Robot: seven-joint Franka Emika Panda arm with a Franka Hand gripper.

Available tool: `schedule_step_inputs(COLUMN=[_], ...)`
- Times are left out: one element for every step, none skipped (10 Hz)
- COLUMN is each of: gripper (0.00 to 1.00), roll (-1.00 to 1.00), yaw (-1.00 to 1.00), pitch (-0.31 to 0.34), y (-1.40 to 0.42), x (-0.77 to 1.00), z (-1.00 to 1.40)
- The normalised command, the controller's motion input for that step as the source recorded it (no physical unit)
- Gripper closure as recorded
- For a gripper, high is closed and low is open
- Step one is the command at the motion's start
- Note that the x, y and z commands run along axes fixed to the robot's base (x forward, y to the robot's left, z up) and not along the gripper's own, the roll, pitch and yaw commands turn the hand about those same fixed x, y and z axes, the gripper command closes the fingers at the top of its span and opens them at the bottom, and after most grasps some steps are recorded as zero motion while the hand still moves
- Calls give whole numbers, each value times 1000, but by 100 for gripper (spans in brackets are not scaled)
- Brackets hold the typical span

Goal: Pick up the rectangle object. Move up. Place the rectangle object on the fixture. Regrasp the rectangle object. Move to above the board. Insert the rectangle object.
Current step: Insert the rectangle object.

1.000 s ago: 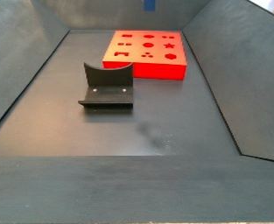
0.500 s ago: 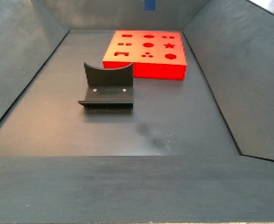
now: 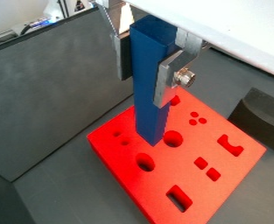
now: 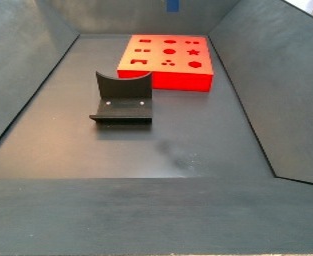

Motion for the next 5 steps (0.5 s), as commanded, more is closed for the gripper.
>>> schedule_step_inputs(gripper=[100,100,100,100,100], roll=[40,39,16,0,0], yaw=[94,23,0,0,0], pitch=[0,0,41,49,53], y=[-123,-86,34,149,169], x=[171,309,563,640,680], z=[-17,-14,-23,0,-6])
